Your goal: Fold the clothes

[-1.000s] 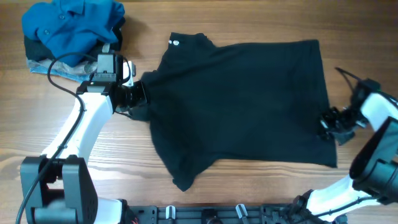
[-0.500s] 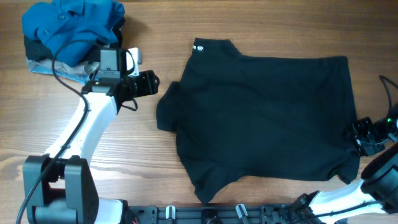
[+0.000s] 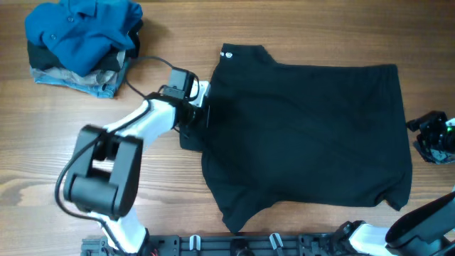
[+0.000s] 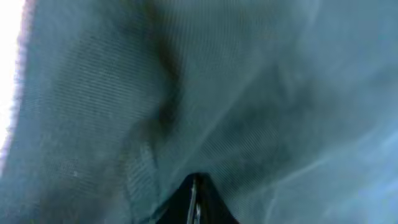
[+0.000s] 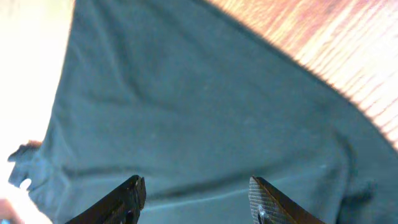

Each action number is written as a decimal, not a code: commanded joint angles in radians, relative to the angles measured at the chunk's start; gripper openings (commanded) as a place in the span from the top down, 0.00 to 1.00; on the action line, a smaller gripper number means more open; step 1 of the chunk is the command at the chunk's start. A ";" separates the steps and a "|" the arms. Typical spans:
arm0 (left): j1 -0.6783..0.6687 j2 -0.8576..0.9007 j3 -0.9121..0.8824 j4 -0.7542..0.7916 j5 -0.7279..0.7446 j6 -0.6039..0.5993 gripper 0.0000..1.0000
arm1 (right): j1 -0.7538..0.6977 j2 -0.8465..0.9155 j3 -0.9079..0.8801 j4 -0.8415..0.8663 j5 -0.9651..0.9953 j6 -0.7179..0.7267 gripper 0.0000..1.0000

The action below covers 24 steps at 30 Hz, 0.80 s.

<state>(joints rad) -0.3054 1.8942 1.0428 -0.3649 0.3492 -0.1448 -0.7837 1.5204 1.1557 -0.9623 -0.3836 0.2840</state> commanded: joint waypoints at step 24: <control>0.327 0.016 0.138 -0.097 -0.089 0.011 0.74 | 0.413 0.101 -0.221 0.224 0.042 -0.075 0.79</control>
<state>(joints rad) 0.0315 1.9491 1.1706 -0.4206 0.1734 -0.1688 -0.4145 1.5799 0.9909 -0.7822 -0.2951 0.2150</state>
